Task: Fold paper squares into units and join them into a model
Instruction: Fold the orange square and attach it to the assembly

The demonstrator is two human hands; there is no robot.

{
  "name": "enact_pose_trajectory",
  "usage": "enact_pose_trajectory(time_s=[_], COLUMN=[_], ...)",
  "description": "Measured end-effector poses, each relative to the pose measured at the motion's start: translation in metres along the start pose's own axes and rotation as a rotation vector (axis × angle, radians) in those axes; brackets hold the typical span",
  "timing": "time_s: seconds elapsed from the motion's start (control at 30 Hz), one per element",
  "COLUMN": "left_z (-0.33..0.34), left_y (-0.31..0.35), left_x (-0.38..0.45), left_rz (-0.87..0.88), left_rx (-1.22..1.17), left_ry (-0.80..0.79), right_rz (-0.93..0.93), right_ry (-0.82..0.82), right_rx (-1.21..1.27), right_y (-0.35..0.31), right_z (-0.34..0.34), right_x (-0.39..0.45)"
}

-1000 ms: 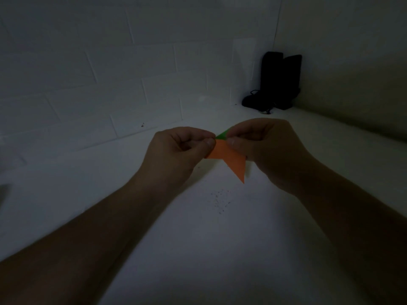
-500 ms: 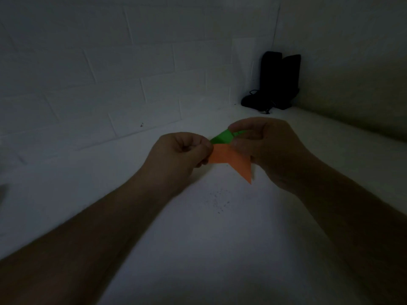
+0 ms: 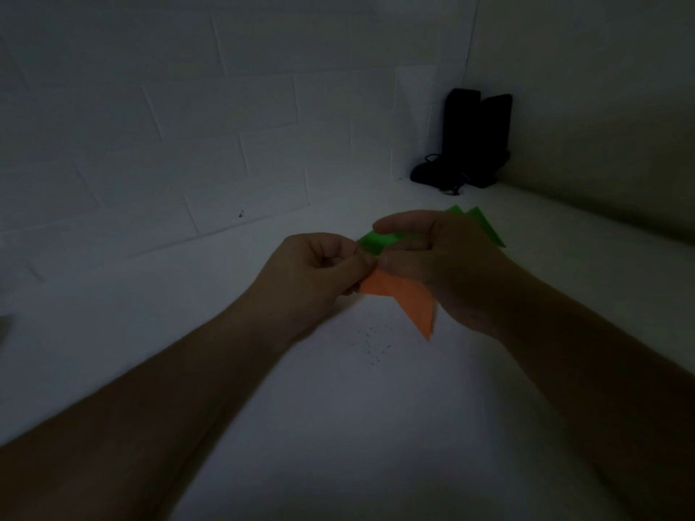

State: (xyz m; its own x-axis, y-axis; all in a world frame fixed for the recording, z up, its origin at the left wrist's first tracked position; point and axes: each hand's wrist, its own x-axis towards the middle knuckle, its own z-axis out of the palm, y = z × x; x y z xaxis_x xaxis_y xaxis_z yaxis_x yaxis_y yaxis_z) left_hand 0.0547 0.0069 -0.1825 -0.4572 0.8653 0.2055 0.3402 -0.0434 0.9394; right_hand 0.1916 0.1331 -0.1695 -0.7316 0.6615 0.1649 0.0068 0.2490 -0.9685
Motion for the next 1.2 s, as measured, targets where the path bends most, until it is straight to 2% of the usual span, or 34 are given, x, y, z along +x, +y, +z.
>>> enact_pose_trajectory(time_s=[0.47,0.6,0.77,0.9,1.2], left_z=[-0.001,0.0,-0.001,-0.003,-0.009], left_y=[-0.002,-0.001,-0.002,-0.001,0.0], left_x=[0.002,0.004,0.004,0.006,0.008], left_rz=[-0.005,-0.013,-0.037,-0.047,-0.074], left_rx=[-0.022,-0.049,-0.111,-0.163,-0.255], left_ry=[0.044,0.071,0.061,0.049,-0.01], right_rz=[0.087,0.063,0.09,0.131,0.142], right_ry=[-0.057,-0.012,-0.027,-0.039,-0.042], right_rx=[0.129,0.012,-0.017,0.091,0.163], right_y=[-0.002,0.002,0.002,0.001,0.003], right_z=[-0.009,-0.009,-0.01,-0.011,-0.011], right_x=[-0.001,-0.001,0.0,0.0,0.003])
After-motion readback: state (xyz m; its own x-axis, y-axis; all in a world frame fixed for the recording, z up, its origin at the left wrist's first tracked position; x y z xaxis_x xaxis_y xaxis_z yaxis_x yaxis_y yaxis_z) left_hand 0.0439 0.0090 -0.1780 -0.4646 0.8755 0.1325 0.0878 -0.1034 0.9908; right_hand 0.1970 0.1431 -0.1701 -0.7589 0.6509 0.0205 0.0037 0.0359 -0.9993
